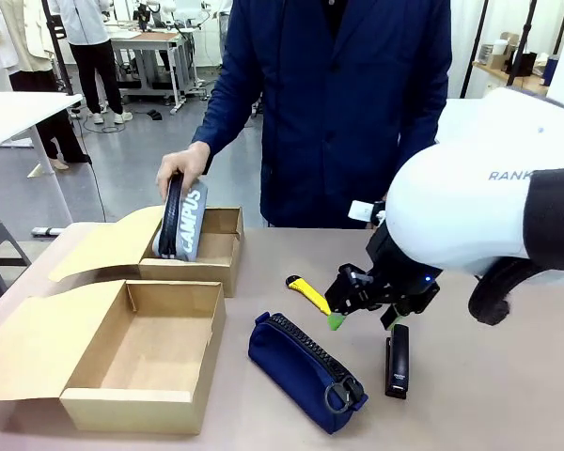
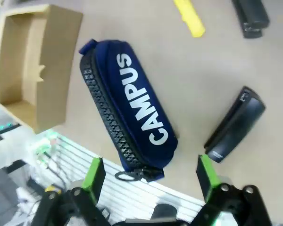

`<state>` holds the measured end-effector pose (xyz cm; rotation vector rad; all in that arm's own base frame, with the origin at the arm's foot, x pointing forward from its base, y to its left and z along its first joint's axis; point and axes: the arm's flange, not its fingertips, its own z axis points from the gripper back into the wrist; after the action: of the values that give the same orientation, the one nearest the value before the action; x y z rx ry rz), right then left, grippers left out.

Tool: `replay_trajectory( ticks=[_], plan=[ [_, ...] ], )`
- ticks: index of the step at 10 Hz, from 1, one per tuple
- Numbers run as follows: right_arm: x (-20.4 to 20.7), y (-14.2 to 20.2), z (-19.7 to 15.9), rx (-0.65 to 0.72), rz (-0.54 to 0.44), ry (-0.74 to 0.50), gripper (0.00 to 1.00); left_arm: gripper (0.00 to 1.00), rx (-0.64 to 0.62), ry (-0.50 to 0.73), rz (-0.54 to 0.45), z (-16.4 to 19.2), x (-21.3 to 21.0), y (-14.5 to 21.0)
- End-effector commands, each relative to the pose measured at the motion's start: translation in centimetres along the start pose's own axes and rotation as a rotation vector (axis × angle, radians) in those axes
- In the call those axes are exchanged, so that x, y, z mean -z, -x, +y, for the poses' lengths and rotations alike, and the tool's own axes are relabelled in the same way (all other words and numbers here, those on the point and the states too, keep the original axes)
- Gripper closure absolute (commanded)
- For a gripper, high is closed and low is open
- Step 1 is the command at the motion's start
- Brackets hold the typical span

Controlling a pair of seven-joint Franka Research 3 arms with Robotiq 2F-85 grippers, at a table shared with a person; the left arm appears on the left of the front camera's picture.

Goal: Place items inside the box.
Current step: Pick up a Pencil pouch or Stapler and place it inside the Mailer Box closest to the robot.

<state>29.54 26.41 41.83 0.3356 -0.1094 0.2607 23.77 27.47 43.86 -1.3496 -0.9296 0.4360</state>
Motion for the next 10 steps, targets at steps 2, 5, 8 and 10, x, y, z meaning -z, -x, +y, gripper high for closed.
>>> replay_trajectory(
  ticks=[2, 5, 8, 10],
  plan=[
    [-0.5, 0.4, -0.3, 0.035, -0.018, 0.01, 0.0, 0.0, 0.025, 0.026, -0.017, -0.1, 0.1, 0.0],
    [-0.4, -0.1, -0.4, 0.001, 0.002, -0.008, 0.0, 0.0, 0.025, 0.026, -0.017, -0.1, 0.1, 0.0],
    [-0.3, -2.8, 9.4, 0.181, 0.201, 0.257, 0.0, 0.0, 0.025, 0.026, -0.017, -0.1, 0.1, 0.0],
    [0.9, -5.1, 11.5, 0.249, 0.252, 0.283, 0.0, 0.0, 0.025, 0.026, -0.017, -0.1, 0.1, 0.0]
  ],
)
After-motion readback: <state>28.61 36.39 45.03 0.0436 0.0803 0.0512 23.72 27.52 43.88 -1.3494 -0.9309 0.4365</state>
